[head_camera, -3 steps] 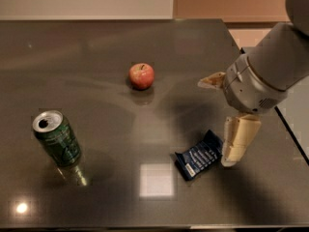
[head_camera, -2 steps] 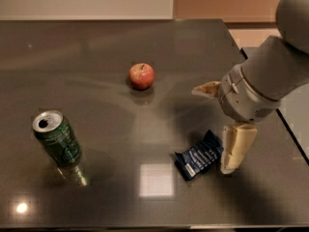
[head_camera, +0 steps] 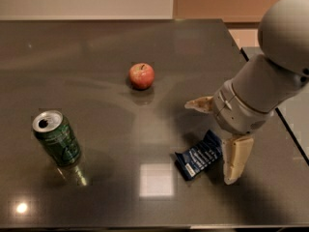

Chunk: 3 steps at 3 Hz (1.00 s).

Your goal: Move rxbar blueberry near apple

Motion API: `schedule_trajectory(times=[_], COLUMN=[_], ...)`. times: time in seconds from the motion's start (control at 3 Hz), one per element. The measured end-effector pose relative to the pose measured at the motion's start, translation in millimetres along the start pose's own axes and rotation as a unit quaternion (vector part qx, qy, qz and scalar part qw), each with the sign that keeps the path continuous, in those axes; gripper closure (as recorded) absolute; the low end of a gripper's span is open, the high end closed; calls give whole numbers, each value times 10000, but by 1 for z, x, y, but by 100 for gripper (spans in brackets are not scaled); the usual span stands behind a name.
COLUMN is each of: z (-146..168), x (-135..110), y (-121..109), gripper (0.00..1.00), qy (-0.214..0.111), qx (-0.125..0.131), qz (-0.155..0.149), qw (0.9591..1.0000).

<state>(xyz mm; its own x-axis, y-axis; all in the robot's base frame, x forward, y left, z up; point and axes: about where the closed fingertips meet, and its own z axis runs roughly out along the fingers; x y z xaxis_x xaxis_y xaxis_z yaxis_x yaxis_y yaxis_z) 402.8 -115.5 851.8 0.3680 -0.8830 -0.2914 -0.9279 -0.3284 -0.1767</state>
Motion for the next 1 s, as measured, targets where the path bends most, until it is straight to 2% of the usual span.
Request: schedule_trajectory(times=[0.67,1.0], z=[16,22], x=[8,9], y=[5,7], gripper=[0,0], qy=[181,300], qx=[-266,-478], qz=[-265,-333], qw=[9991,9978])
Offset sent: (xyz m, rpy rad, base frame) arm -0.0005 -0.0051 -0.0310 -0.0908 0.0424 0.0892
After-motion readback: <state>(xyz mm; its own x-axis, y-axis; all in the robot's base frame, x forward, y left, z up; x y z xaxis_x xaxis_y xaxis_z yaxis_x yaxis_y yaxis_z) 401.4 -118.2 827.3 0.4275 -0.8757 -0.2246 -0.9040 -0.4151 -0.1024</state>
